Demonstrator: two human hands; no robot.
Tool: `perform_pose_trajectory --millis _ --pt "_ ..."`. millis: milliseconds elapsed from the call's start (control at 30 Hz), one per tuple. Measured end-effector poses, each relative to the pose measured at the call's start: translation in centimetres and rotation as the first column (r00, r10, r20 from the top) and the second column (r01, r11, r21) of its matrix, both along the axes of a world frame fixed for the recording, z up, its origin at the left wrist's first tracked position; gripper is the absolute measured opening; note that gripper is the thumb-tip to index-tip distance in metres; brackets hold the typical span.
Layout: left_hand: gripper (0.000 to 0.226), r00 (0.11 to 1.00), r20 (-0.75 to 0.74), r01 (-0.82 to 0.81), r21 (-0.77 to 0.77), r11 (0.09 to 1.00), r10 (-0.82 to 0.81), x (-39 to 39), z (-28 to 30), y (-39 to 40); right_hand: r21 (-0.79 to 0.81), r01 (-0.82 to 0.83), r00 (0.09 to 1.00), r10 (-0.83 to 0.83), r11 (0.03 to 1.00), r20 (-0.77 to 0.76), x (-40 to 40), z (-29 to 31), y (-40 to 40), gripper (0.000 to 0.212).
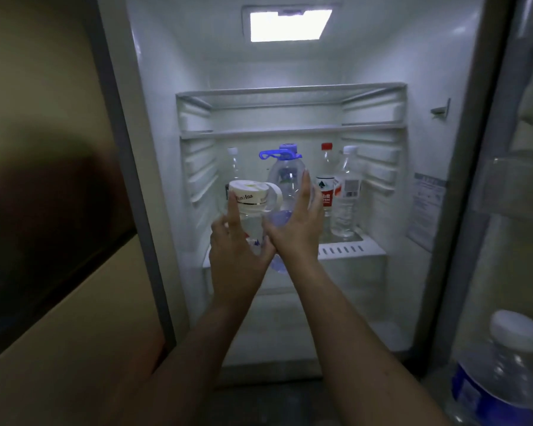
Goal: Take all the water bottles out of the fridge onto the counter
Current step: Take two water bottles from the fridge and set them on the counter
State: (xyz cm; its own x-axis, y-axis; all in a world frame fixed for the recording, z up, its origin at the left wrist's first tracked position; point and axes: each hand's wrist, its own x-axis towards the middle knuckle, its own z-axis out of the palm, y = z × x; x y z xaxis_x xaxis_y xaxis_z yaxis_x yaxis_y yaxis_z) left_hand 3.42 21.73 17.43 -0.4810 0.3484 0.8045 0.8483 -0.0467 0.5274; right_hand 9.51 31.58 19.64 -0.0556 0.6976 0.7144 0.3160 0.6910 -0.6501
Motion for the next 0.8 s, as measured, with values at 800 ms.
perform_pose_trajectory --millis 800 --pt "0.090 0.991 0.065 0.123 -0.065 0.990 -0.119 9.0 0.5 -17.4 0.056 -0.077 0.996 0.075 0.995 0.041 12.2 -1.7 -17.4 0.109"
